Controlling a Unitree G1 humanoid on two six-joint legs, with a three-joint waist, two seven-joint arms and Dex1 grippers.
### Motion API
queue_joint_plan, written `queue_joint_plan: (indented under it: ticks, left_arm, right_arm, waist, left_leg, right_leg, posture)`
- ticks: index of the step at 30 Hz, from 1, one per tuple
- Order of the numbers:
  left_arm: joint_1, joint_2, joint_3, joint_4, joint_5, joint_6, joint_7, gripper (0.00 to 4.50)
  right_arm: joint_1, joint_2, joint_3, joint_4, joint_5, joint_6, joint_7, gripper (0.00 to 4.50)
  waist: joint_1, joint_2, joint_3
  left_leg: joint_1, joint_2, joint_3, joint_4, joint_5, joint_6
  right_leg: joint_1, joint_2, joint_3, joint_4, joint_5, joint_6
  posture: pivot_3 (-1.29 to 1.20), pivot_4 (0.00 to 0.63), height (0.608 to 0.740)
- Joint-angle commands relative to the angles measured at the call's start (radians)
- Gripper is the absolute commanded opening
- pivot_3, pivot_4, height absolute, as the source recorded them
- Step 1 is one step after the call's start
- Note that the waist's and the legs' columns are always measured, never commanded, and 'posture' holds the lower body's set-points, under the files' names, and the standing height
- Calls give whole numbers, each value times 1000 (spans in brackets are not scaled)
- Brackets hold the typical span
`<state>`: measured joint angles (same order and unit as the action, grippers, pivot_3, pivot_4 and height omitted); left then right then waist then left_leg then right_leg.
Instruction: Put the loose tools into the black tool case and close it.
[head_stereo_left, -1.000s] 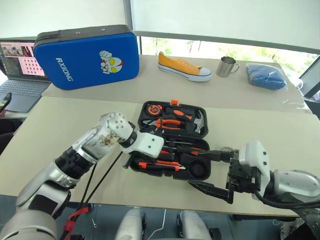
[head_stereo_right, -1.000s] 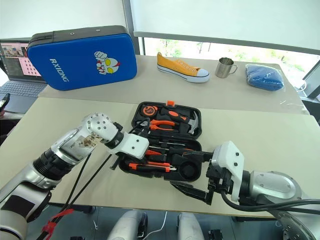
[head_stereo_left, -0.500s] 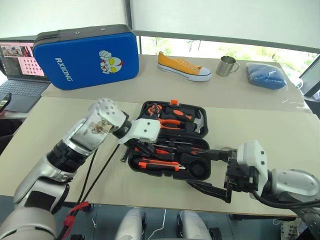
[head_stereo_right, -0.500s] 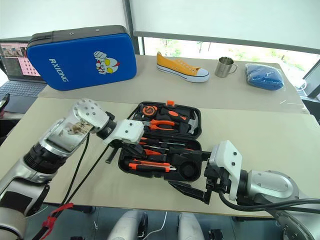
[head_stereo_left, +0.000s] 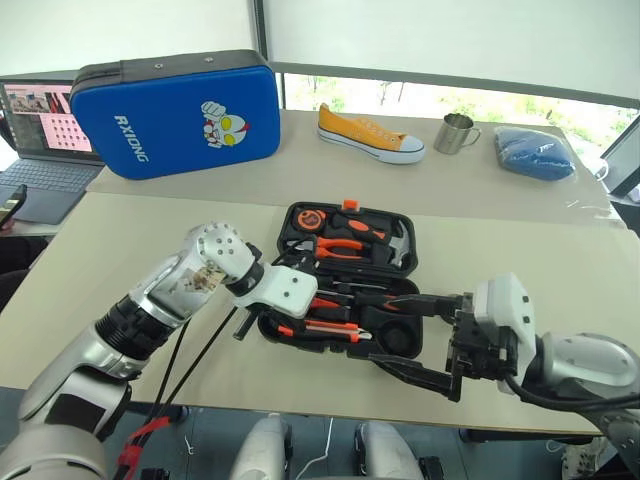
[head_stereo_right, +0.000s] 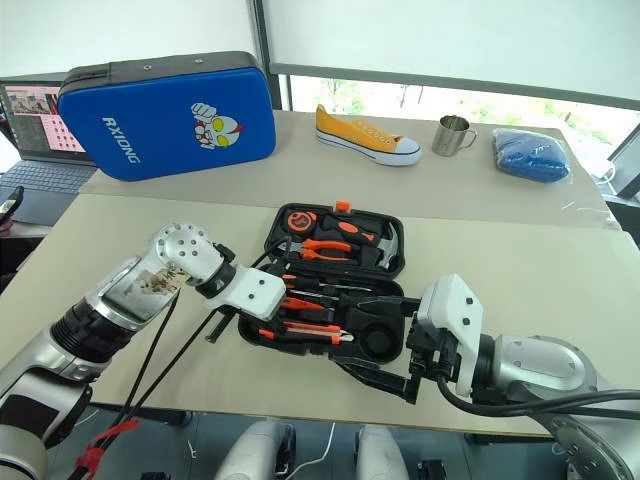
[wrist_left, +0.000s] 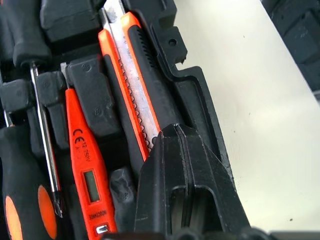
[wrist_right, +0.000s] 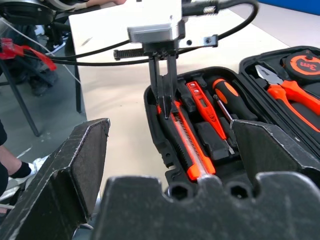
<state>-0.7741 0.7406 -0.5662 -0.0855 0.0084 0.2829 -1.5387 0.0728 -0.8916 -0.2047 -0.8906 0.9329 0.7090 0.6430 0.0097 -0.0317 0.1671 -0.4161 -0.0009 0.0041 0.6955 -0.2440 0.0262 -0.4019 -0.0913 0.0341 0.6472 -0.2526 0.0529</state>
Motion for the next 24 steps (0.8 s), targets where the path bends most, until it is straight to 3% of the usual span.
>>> queue_joint_plan:
  ticks: [1,10,15,19,22,24]
  left_arm:
    - [-1,0,-10,17,29,-28,-9,13]
    - [11,-28,-32,36,97,-91,23,13]
    - [3,-42,49,30,33,8,38,13]
    - [16,20,204,-16,-163,212,-22,1004]
    - [84,36,388,-19,-333,173,-39,2059]
    - [108,25,489,42,-368,185,41,2768]
  right_arm:
    - [-14,-10,-23,-25,34,4,-12,4500]
    - [4,-17,-21,-15,8,-8,-5,4500]
    - [40,-3,-39,-2,-32,-29,-4,4500]
    - [100,23,-138,33,-24,-34,-13,4500]
    - [242,45,-257,90,-61,-54,46,4500]
    - [354,64,-335,136,-113,-91,104,4500]
  waist:
    - [0,0,0]
    - [3,2,-1]
    - [3,2,-1]
    - [-4,2,-1]
    - [-6,2,-1]
    - [-3,2,-1]
  left_leg:
    - [0,0,0,0,0,0]
    - [1,0,0,0,0,0]
    - [2,0,-1,0,0,0]
    - [0,0,-1,0,0,0]
    - [0,1,0,-1,0,0]
    - [0,2,0,-1,0,0]
  right_leg:
    - [0,0,0,0,0,0]
    - [1,0,0,0,0,0]
    - [5,0,0,-1,0,1]
    - [0,1,0,0,0,0]
    - [-1,1,1,0,0,0]
    - [-1,0,1,0,0,0]
  posture:
    - [0,150,739]
    - [0,150,739]
    - [0,150,739]
    - [0,150,739]
    - [0,150,739]
    - [0,150,739]
